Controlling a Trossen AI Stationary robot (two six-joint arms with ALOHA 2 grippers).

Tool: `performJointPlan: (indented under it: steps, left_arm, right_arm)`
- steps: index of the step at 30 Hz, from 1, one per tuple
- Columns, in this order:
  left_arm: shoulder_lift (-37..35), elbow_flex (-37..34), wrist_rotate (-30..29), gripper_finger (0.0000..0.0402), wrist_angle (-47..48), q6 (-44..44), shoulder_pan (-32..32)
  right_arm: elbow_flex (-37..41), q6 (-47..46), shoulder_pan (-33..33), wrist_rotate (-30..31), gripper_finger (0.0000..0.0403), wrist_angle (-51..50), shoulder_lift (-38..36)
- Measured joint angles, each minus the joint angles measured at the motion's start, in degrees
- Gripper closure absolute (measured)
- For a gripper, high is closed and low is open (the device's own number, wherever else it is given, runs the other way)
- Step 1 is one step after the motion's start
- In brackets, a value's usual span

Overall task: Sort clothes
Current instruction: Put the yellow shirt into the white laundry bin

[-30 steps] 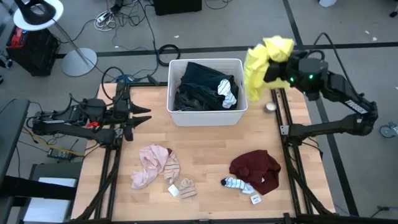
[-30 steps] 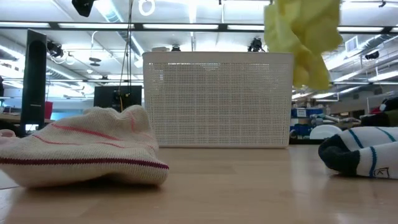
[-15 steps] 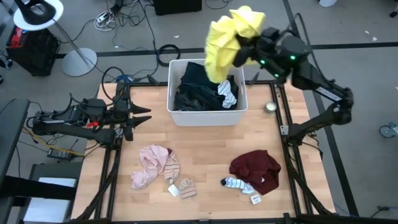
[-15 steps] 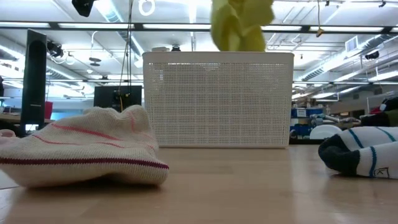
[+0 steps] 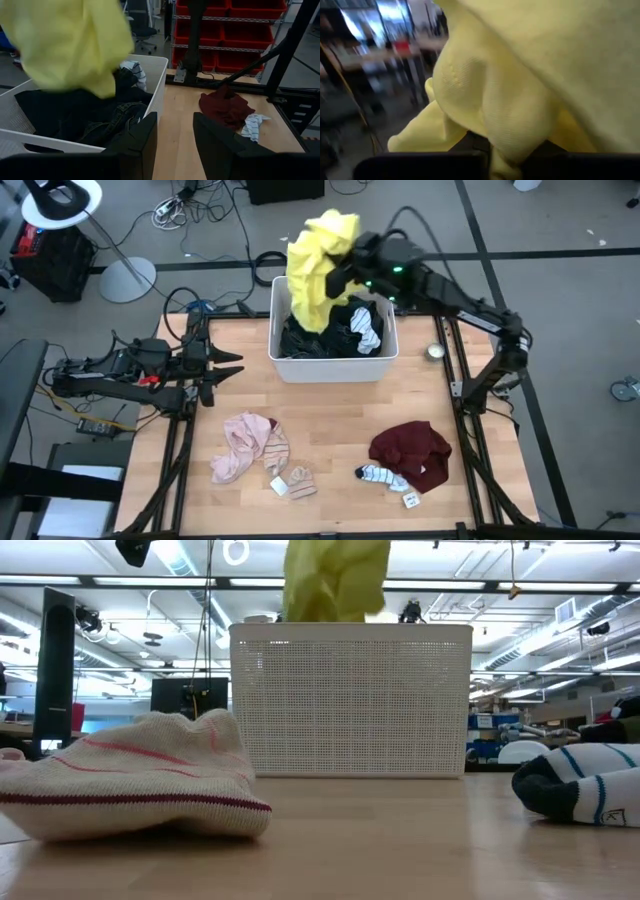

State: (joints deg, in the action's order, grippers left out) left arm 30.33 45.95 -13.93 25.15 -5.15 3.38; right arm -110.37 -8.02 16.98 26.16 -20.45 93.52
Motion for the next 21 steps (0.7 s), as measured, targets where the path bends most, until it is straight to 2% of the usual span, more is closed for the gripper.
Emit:
performJointPlan:
  steps: [5, 16, 21]
  left_arm:
    - [0.0, 0.01, 0.0, 0.027, 0.0, -0.02, 0.0]
    - [0.0, 0.02, 0.02, 0.027, 0.02, -1.24, 0.0]
    - [0.0, 0.02, 2.24, 0.027, 0.06, -1.56, 0.0]
  right_arm:
    - [0.0, -2.88, 1.55, -2.23, 0.0376, -7.46, 4.9]
    - [-0.09, -5.62, 3.56, -7.29, 0.0376, -15.43, 17.52]
    - [-0.13, -7.21, 5.64, -13.64, 0.0376, -20.3, 22.99]
